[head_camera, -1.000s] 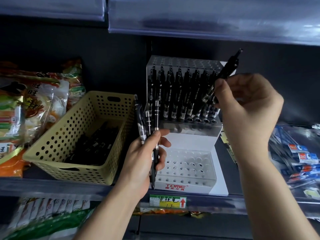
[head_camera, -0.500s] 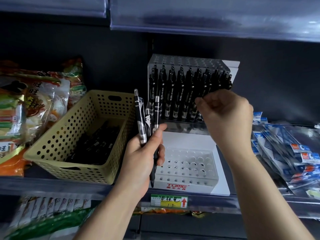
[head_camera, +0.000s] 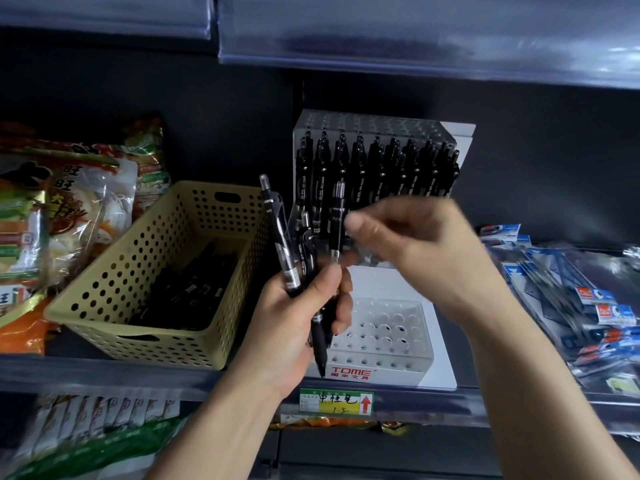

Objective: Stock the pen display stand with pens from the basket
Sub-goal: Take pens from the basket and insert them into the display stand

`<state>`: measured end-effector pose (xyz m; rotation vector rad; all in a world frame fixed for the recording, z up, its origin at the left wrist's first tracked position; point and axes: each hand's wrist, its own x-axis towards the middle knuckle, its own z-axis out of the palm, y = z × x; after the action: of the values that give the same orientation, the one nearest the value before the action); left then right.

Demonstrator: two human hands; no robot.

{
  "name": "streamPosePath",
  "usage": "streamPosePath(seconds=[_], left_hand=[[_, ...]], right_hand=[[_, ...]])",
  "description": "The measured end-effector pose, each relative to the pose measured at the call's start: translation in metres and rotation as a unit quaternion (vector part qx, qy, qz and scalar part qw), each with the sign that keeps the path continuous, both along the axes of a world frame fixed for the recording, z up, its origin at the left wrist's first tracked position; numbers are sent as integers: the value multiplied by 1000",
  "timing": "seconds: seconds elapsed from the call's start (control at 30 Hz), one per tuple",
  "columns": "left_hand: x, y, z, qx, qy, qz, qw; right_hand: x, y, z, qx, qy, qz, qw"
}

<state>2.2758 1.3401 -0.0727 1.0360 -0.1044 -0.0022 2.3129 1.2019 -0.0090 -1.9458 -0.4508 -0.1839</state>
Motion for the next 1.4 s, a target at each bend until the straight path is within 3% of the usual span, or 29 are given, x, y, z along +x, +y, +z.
streamPosePath(seconds=[0.07, 0.2, 0.37, 0.53, 0.63, 1.03, 1.4], left_hand=[[-1, -2, 1, -9, -6, -31, 999], [-3, -5, 1, 26, -17, -33, 999], [2, -12, -8, 79, 15, 31, 996], [3, -11, -12, 161, 43, 65, 984], [2, -12, -8, 148, 48, 62, 986], [1, -14, -4, 121, 6, 100, 988], [2, -11, -10, 144, -24, 89, 985]], right_hand=[[1, -3, -2, 28, 75, 98, 992], [3, -10, -4, 89, 72, 119, 986], [3, -20, 5, 194, -46, -33, 979], [10, -39, 8, 105, -177, -234, 950], [13, -39, 3, 60, -208, -278, 936], [20, -24, -10, -101, -210, -287, 929], [22, -23, -11, -101, -212, -299, 925]])
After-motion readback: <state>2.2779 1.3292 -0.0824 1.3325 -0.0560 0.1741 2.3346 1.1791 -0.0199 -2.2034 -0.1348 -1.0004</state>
